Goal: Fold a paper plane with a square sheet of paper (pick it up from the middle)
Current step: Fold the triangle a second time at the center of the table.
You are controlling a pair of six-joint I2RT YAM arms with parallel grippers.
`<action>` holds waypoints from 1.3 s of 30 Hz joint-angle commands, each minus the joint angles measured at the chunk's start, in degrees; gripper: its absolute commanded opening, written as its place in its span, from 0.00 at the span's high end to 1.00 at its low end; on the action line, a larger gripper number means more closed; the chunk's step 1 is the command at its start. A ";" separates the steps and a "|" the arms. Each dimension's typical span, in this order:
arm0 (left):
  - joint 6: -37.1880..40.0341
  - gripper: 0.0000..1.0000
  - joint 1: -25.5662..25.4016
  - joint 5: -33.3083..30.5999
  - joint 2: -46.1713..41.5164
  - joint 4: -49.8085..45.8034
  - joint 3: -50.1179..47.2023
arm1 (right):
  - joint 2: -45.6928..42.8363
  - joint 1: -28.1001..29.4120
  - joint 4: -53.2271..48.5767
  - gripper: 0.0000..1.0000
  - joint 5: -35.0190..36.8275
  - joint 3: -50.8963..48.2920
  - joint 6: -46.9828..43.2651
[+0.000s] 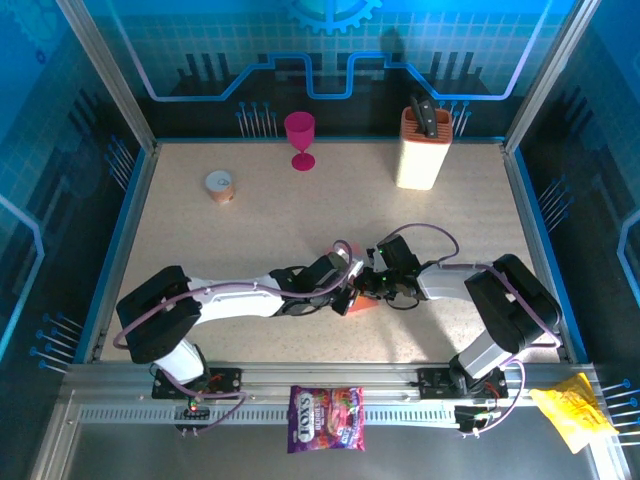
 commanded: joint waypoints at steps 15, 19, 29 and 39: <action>-4.61 1.00 -1.02 -1.36 4.54 7.62 -6.18 | 2.29 0.33 -5.19 1.00 3.09 -2.03 0.34; -5.31 1.00 -1.01 -1.21 4.17 8.63 -7.04 | 2.45 0.24 -5.28 1.00 3.16 -2.04 0.30; -3.94 1.00 -1.01 -0.91 5.23 8.23 -5.42 | 2.44 0.33 -5.36 1.00 3.33 -2.12 0.38; -2.44 1.00 -0.97 -0.82 7.25 6.30 -4.36 | 2.42 0.38 -5.36 1.00 3.42 -2.43 0.47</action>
